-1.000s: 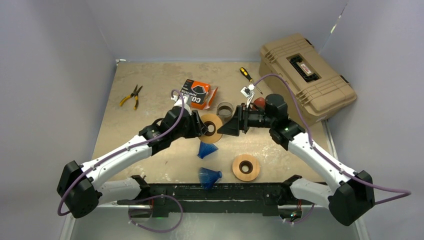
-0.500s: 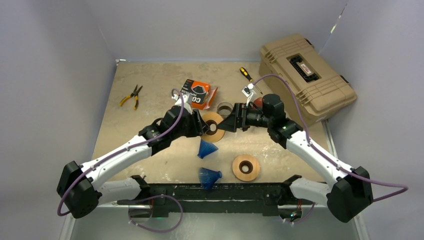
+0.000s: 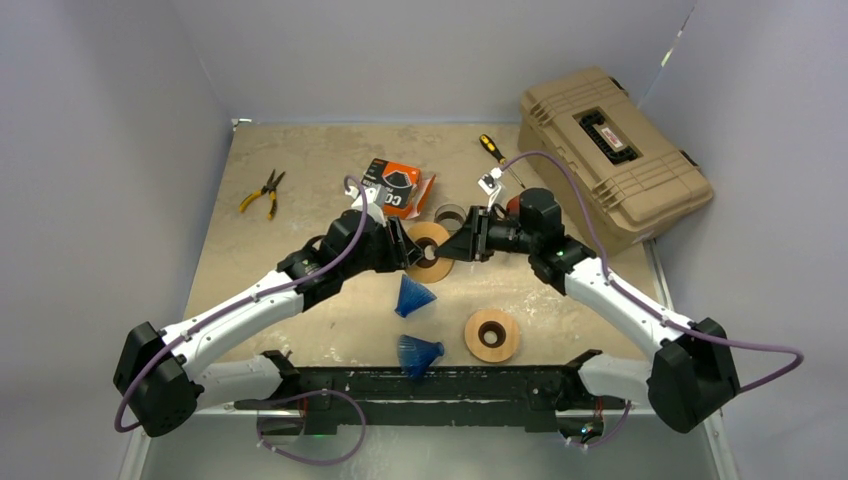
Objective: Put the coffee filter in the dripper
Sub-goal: Place the dripper holder onto the coffee server.
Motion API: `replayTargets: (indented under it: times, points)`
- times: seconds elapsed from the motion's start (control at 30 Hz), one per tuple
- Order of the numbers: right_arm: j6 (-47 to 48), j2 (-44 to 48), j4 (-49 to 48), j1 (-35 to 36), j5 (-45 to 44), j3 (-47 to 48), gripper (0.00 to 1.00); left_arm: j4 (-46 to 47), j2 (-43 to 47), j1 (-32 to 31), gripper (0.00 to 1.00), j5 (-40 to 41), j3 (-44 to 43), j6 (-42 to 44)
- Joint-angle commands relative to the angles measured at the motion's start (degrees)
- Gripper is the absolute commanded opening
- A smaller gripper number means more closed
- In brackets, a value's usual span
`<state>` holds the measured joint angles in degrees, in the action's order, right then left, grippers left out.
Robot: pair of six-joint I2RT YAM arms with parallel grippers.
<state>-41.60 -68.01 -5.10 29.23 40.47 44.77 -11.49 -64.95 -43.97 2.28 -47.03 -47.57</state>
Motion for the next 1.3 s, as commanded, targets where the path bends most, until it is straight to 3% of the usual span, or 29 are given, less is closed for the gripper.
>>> replayTargets:
  times: [0.0,0.2,0.3,0.6,0.73,0.93,1.27]
  points:
    - [-1.63,-0.44,-4.9,0.12,2.22,0.21,0.29,4.27,0.71,-0.3,0.0,-0.83,-0.71,-0.48]
    - [-1.41,-0.77,-4.83,0.09,1.15,0.05,0.02,3.43,0.9,-0.24,0.01,-0.49,-1.18,0.42]
    - [-0.67,-1.31,-4.46,0.11,1.28,0.08,0.0,2.96,1.25,-0.25,0.1,0.17,-1.14,0.73]
    - [2.56,-1.8,-0.22,-0.04,-0.69,1.33,0.0,4.45,1.8,-0.16,0.78,-0.13,-0.43,1.83]
    - [3.28,-1.99,0.7,-0.26,-1.61,1.79,0.0,5.22,2.44,-0.18,0.97,-0.52,-0.32,2.39]
    - [4.81,-1.54,1.85,-1.8,-0.89,1.77,0.0,7.26,4.36,-0.08,0.99,-2.02,-0.63,4.82]
    - [6.36,-0.3,3.49,-4.75,1.06,2.76,0.0,12.86,10.04,0.2,0.99,-11.49,-0.56,11.02]
